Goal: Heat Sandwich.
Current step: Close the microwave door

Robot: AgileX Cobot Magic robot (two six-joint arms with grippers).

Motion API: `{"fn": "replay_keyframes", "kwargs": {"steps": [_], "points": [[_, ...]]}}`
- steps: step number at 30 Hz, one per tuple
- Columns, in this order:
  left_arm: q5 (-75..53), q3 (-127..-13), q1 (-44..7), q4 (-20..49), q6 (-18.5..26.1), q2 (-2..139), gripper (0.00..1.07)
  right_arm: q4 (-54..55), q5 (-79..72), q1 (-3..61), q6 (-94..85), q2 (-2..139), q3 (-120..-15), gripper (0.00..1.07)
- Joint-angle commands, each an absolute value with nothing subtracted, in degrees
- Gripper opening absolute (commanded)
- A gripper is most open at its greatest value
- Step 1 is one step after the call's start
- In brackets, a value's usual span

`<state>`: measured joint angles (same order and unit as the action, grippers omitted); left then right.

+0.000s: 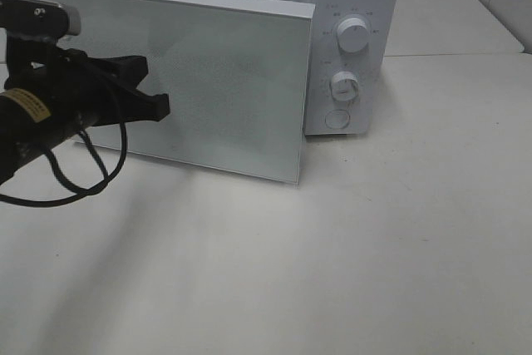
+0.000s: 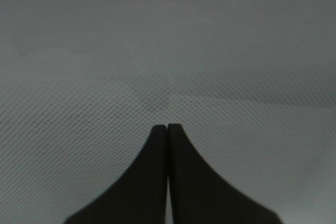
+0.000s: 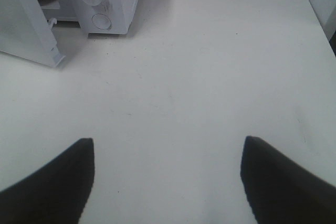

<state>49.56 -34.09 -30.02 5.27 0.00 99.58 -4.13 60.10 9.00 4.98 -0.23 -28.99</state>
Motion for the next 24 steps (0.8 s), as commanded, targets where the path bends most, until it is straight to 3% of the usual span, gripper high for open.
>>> {"fn": "replay_keyframes", "kwargs": {"steps": [1, 11, 24], "points": [[48.36, -36.55, -31.51, 6.25, 0.40, 100.27, 0.00, -3.95, 59.42, 8.65, 5.10, -1.72, -28.93, 0.75], [44.58, -46.81, -36.38, 11.97, 2.12, 105.25, 0.00, -3.95, 59.42, 8.65, 5.10, -1.72, -28.93, 0.75], [39.30, -59.42, -39.59, 17.25, 9.05, 112.47, 0.00, -3.95, 59.42, 8.65, 5.10, -1.72, -28.93, 0.75]]}}
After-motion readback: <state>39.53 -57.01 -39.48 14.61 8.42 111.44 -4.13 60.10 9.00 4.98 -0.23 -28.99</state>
